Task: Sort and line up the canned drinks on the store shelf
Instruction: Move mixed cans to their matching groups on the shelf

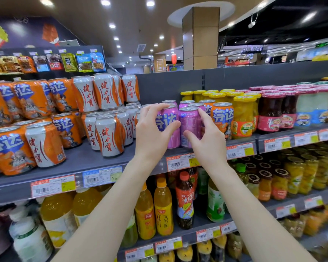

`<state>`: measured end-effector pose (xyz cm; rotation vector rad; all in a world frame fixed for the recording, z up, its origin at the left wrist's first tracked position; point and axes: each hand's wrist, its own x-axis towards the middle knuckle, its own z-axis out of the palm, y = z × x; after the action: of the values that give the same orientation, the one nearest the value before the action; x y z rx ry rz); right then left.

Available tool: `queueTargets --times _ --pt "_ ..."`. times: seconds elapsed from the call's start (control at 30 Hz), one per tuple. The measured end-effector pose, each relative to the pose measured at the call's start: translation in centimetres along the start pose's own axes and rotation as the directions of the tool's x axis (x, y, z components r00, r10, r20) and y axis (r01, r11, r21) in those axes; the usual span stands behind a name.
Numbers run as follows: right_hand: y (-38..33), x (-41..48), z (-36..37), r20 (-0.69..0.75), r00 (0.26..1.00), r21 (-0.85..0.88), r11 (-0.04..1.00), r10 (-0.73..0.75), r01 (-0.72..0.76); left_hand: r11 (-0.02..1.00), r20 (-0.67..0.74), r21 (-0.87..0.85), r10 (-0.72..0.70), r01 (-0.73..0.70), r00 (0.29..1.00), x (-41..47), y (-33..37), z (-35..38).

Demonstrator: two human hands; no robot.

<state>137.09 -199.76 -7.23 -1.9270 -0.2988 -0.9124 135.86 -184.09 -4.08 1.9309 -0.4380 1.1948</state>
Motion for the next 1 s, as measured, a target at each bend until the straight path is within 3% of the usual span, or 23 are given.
queueTargets --times 0.3,0.5,0.6,0.7,0.77,0.9,1.0 --pt "-0.1 -0.5 0.7 -0.048 0.999 -0.067 0.998 -0.02 0.017 0.994 -0.02 0.084 -0.07 0.071 0.997 -1.1 -0.5 0.8" --pt "0.2 -0.5 0.8 -0.024 0.999 -0.053 0.998 -0.029 0.028 0.918 -0.022 0.392 0.075 -0.061 0.997 -1.6 -1.6 0.5" --pt "-0.1 -0.9 1.0 -0.069 0.997 -0.081 0.996 -0.034 0.029 0.883 -0.042 0.466 0.092 -0.062 0.995 -1.8 -2.0 0.2" --pt "-1.5 -2.2 1.6 -0.216 0.968 -0.198 0.977 -0.125 0.081 0.875 -0.045 0.484 0.058 -0.029 0.997 -1.7 -1.9 0.2" --pt "-2.8 -3.0 2.2 -0.253 0.948 -0.156 0.975 -0.193 0.157 0.881 -0.041 0.474 0.032 -0.008 0.999 -1.5 -1.8 0.0" --pt "-4.2 -3.5 4.3 -0.2 0.932 -0.044 0.953 -0.302 0.299 0.929 -0.019 0.37 0.024 -0.015 1.0 -1.9 -1.9 -2.2" --pt "-5.2 -4.0 6.3 -0.138 0.94 0.05 0.945 -0.313 0.322 0.944 -0.115 0.331 0.049 -0.008 0.992 -2.0 -2.9 -5.9"
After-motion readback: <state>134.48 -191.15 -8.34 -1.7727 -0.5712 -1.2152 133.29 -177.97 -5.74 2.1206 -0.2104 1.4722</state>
